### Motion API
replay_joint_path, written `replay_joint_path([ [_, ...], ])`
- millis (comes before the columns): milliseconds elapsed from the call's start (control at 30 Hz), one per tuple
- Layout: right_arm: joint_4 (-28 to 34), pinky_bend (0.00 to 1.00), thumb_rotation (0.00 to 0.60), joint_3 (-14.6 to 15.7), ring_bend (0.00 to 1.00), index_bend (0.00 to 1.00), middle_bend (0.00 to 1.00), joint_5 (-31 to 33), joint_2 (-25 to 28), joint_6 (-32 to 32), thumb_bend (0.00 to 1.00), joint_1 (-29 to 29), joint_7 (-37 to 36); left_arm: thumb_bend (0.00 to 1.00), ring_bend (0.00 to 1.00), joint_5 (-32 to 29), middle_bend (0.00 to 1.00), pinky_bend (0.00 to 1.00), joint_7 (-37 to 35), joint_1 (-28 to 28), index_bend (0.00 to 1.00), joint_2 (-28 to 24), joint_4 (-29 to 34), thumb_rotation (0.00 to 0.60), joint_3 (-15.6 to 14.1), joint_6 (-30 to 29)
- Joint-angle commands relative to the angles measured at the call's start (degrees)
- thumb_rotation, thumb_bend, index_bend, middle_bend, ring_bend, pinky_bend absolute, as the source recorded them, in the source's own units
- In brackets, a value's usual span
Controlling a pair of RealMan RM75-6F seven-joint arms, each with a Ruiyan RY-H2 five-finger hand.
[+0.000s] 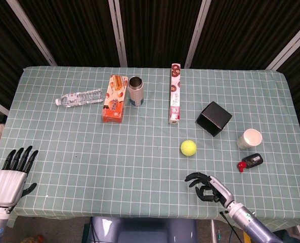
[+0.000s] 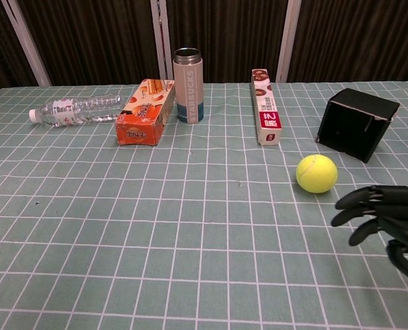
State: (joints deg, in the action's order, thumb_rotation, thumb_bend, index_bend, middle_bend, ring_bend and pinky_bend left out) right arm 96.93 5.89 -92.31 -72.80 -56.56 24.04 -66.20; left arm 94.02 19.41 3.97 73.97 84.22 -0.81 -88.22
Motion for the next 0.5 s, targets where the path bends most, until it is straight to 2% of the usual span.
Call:
replay_joint_path([
  [33, -0.49, 0.62, 0.6, -2.05, 0.3, 0.29, 0.31, 3.54, -2.8, 3.34, 0.64, 2.08, -2.94, 0.09, 0.0, -0.32, 0.0, 0.08, 0.14, 0.08, 0.0, 0.02, 0.01, 0.6, 0.13, 0.24],
  [167, -1.29, 0.59, 0.6, -4.09, 0.28, 0.26, 0.29, 6.74, -4.17, 6.86, 0.64, 4.05, -6.68, 0.09, 0.0, -0.9, 0.0, 0.08, 0.33, 0.33, 0.0, 0.12, -0.02, 0.6, 0.32, 0.88],
  [500, -6.85, 0.54, 0.6, -6.89, 0.25, 0.25, 0.28, 9.4, -7.9, 12.28, 0.64, 7.33, -11.7, 0.09, 0.0, -3.44, 0.0, 0.05, 1.02, 1.13, 0.0, -0.09, 0.82, 0.6, 1.07, 3.3],
])
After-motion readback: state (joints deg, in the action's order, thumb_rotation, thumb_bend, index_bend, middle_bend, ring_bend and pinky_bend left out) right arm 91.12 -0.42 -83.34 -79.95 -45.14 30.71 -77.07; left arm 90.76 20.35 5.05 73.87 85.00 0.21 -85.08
